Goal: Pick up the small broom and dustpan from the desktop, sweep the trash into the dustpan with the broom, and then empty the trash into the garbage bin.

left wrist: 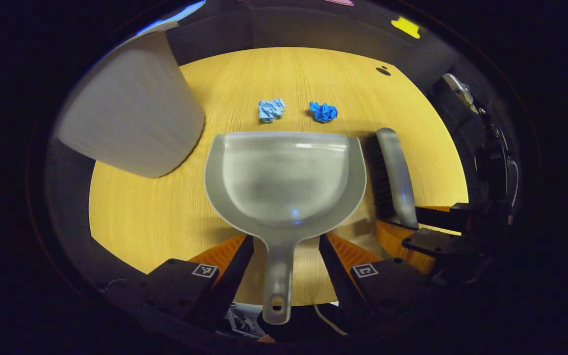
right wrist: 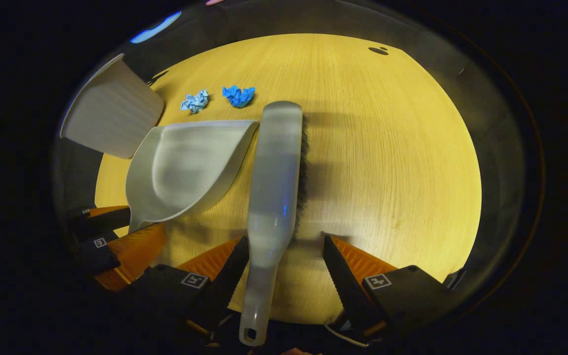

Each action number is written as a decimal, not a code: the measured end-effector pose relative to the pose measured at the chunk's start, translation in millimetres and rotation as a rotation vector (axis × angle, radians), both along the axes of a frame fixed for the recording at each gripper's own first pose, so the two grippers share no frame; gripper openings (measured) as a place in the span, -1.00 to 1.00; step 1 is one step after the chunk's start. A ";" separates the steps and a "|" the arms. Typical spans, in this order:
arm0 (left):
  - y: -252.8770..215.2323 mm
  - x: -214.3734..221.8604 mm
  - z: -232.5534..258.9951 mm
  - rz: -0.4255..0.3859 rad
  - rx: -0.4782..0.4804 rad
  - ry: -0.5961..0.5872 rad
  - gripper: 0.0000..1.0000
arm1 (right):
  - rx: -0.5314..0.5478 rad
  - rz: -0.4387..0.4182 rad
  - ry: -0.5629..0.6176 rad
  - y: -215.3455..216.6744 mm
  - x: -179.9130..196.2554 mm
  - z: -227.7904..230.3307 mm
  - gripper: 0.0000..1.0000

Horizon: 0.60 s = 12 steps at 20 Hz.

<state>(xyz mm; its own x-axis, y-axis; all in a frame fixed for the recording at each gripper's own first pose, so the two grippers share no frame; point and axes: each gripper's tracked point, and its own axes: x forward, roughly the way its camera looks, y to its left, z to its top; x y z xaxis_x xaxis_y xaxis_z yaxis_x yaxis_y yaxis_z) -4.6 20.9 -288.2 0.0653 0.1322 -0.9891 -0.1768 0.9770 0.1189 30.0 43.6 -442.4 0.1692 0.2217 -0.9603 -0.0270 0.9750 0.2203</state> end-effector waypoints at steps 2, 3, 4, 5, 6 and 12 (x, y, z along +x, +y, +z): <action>4.4 6.9 -9.4 -0.005 -0.006 0.023 0.65 | -0.020 -0.012 0.009 0.9 3.8 -1.3 0.94; 6.7 7.4 -15.1 0.010 -0.011 0.039 0.65 | -0.029 -0.015 0.022 1.1 4.3 -1.7 0.94; 6.8 7.6 -20.6 0.024 -0.027 0.058 0.64 | -0.036 -0.026 0.034 1.2 4.7 -2.4 0.84; 7.8 8.2 -24.3 0.038 -0.034 0.066 0.65 | -0.041 -0.040 0.041 1.4 5.4 -2.6 0.84; 9.2 10.6 -30.1 0.045 -0.045 0.064 0.63 | -0.049 -0.046 0.044 1.4 5.3 -2.3 0.94; 17.4 24.2 -38.0 0.018 -0.039 0.100 0.62 | -0.133 -0.036 0.052 9.8 9.2 -5.0 0.99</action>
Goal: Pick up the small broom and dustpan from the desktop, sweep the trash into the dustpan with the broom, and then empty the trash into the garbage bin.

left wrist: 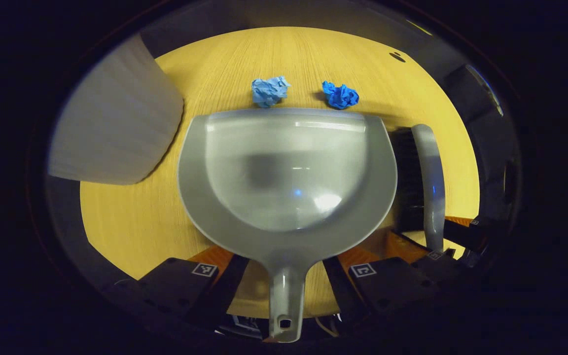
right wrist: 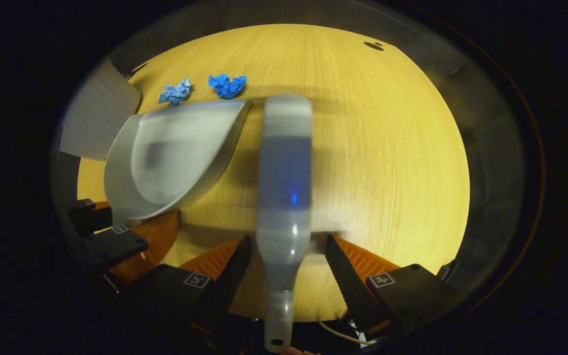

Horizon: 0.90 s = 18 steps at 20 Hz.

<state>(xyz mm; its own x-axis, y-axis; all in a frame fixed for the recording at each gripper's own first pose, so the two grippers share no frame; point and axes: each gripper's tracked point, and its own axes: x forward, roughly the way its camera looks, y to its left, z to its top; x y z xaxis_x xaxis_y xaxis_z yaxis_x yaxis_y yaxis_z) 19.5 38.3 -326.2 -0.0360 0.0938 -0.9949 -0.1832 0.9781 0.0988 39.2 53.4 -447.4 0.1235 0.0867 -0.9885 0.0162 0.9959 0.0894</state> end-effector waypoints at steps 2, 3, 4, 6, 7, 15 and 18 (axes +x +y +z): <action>3.3 3.2 -5.3 0.009 0.001 0.004 0.58 | 0.000 -0.027 0.019 0.1 -3.3 -2.2 0.84; 4.9 3.5 -3.4 0.006 -0.001 0.016 0.58 | 0.001 -0.037 0.027 0.1 -3.7 -2.0 0.99; 5.3 5.5 -1.7 -0.007 -0.005 0.029 0.57 | 0.001 -0.048 0.035 0.9 -4.8 -1.7 0.98; 6.5 9.5 -1.4 -0.041 -0.011 0.048 0.53 | 0.000 -0.059 0.042 1.4 -5.2 -2.4 0.99; 6.6 11.3 -1.7 -0.055 -0.013 0.047 0.51 | 0.000 -0.059 0.043 1.3 -6.0 -2.7 0.99; 6.0 9.6 -2.5 -0.008 -0.002 0.005 0.36 | -0.001 -0.056 0.062 -0.5 -4.3 -3.1 0.87; 5.5 9.9 -2.3 -0.022 0.007 -0.024 0.36 | -0.001 -0.062 0.073 -0.8 -3.2 -3.6 0.48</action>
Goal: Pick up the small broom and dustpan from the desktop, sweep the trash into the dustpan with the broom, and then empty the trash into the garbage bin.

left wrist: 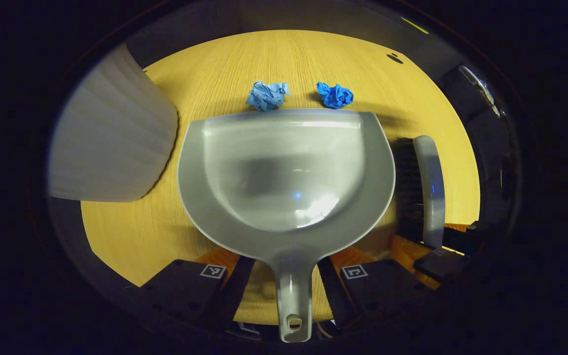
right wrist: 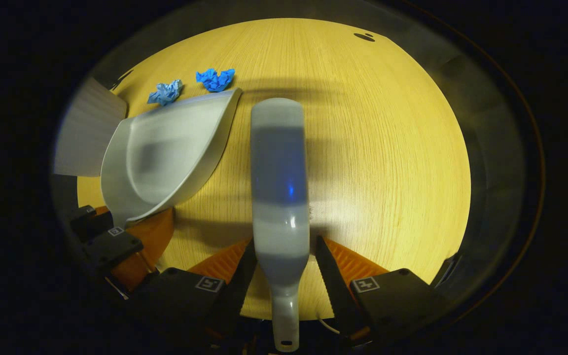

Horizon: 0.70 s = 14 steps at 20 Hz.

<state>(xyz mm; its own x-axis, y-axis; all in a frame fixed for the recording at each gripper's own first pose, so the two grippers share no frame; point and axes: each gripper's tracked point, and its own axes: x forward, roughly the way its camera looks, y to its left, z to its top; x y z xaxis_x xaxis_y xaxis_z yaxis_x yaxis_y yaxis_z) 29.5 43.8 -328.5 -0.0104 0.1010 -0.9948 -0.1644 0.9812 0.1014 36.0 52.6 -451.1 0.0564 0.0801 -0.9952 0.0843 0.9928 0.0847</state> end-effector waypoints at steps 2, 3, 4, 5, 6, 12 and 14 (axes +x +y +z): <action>0.3 -0.6 0.0 0.001 -0.001 -0.004 0.36 | 0.001 0.024 0.004 -0.3 0.1 1.9 0.57; -0.2 -0.5 -0.7 -0.003 -0.003 -0.002 0.36 | 0.008 0.021 0.000 0.0 1.5 1.5 0.45; -0.1 -0.1 -1.8 -0.008 -0.003 0.000 0.34 | 0.011 0.013 -0.005 1.2 1.6 1.2 0.18; -0.5 -1.2 -0.6 -0.015 -0.004 -0.002 0.29 | 0.012 0.016 -0.007 2.0 0.9 -0.5 -0.08; -1.4 -3.9 0.7 -0.017 -0.003 -0.007 0.17 | 0.012 0.024 -0.012 2.6 -1.9 -0.6 -0.22; 1.0 -3.9 0.4 -0.066 -0.015 0.002 -0.39 | 0.022 0.108 -0.069 0.6 -8.0 4.3 -0.33; 1.6 -2.4 0.9 -0.083 -0.023 0.003 -0.43 | 0.027 0.128 -0.079 1.1 -8.0 4.0 -0.34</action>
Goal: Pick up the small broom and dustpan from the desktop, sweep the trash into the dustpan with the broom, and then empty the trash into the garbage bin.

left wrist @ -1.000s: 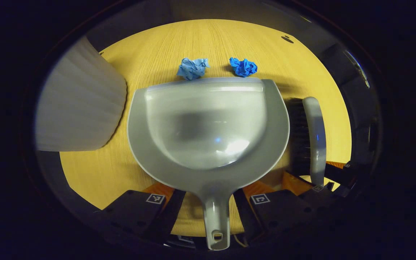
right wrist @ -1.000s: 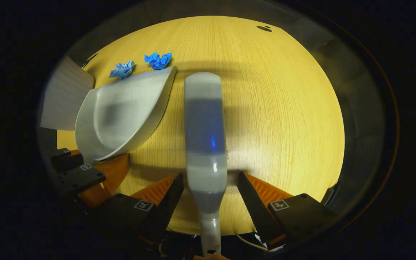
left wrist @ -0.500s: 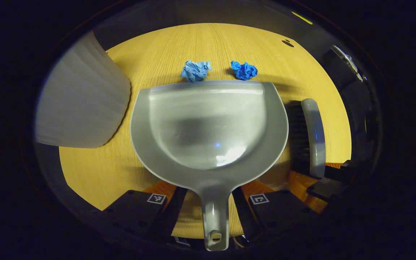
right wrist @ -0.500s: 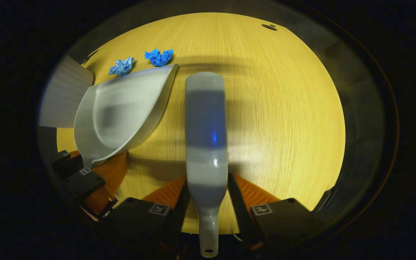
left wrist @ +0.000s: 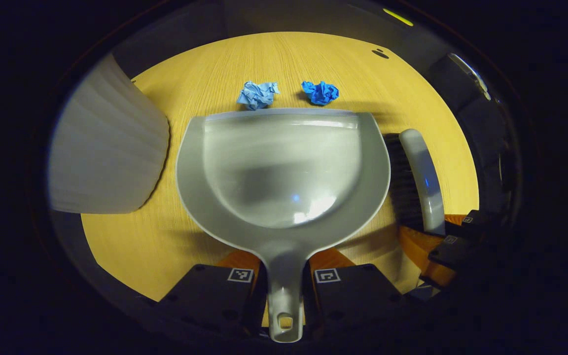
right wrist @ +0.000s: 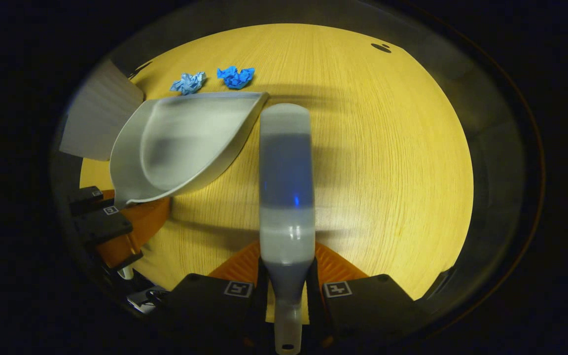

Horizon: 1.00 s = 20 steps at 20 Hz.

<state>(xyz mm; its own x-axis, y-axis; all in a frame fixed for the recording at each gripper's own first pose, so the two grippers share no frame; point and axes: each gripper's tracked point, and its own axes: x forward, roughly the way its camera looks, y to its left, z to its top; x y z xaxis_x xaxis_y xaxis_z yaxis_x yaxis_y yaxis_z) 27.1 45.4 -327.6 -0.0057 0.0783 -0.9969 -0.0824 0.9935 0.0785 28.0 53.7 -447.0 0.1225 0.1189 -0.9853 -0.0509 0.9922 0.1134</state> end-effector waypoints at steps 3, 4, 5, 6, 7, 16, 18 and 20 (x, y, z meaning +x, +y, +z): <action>3.3 -4.2 -0.7 -0.050 0.001 0.023 -0.46 | 0.028 0.013 0.014 -0.1 -0.5 -0.1 -0.35; 5.6 -4.6 0.5 -0.070 -0.001 0.018 -0.48 | 0.043 0.022 0.011 -0.6 -0.9 1.3 -0.34; 8.4 -8.1 0.3 -0.088 -0.008 0.016 -0.48 | 0.054 0.032 0.017 -2.7 -4.6 2.3 -0.35; 12.3 -12.7 3.6 -0.097 -0.015 0.013 -0.48 | 0.060 0.018 0.001 -6.8 -3.9 6.8 -0.34; 15.5 -19.5 9.3 -0.104 -0.034 0.005 -0.48 | 0.055 -0.005 -0.047 -13.7 4.8 13.6 -0.34; 53.4 -54.1 25.2 -0.252 0.011 -0.019 -0.48 | -0.045 0.110 -0.319 -41.6 116.9 80.1 -0.36; 61.0 -56.6 22.7 -0.296 0.045 -0.001 -0.48 | -0.091 0.175 -0.363 -39.6 155.0 80.9 -0.36; 72.0 -65.9 25.0 -0.323 0.096 0.033 -0.48 | -0.142 0.248 -0.394 -35.3 189.9 84.0 -0.36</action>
